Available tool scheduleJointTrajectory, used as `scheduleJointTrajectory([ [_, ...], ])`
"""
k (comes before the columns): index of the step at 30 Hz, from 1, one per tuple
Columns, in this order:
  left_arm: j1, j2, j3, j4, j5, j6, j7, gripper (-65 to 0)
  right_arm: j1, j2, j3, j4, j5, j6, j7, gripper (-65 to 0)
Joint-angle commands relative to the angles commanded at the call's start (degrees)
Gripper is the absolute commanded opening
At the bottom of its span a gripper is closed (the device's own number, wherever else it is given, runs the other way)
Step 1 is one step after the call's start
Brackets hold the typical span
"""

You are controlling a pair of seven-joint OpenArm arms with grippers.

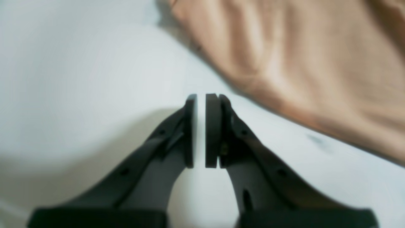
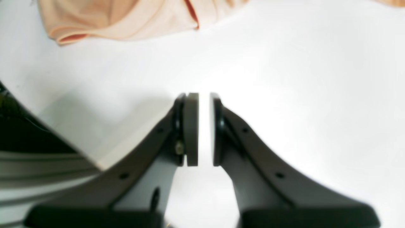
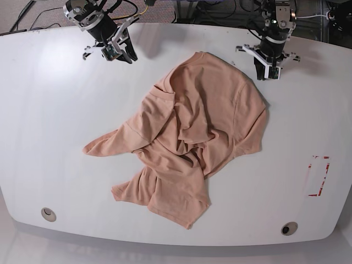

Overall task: Layout the t-shirt on the table in an organized manner, then fold the t-shirt properly
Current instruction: 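Lower both grippers toward the peach t-shirt edges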

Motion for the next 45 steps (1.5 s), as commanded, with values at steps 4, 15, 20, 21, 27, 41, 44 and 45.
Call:
scheduleJointTrajectory([
  [4,-3.25,-0.06,1.37,-0.44,0.66,0.03,1.48,-57.7,2.99,0.0,0.09,-1.33,0.07,0.0,-0.56,-48.9],
  [15,-8.93,0.13,2.98,3.23,4.77,0.05,3.9,-55.6,13.18,1.13,0.42,-4.77,0.27,0.0,-6.51,-22.4],
  [20,-9.79,-0.09,2.73,6.85,5.51,0.27,4.13,-54.7,18.57,1.4,3.14,-4.74,-0.28,0.0,-13.01,-17.7],
  [21,-10.4,-0.22,2.91,8.44,5.83,0.31,4.67,-54.6,19.99,1.81,4.48,-4.5,-0.39,0.0,-14.97,-17.7],
  [27,-12.3,-0.52,2.84,12.0,6.39,0.37,4.92,-53.2,25.91,2.59,8.74,-3.86,-0.63,0.0,-21.67,-19.6],
  [41,-17.35,-0.39,0.62,6.72,6.24,0.91,1.89,-47.8,33.26,2.4,5.14,-6.95,-1.79,0.0,-21.03,-20.7],
  [44,-18.25,-0.41,-0.41,4.46,5.96,0.78,2.78,-49.5,36.25,1.29,3.23,-10.77,-5.39,0.0,-20.46,-20.5],
  [45,-18.44,-0.45,-1.27,3.41,5.82,0.73,3.45,-50.9,37.67,1.03,2.38,-12.89,-7.07,0.0,-20.06,-20.4],
])
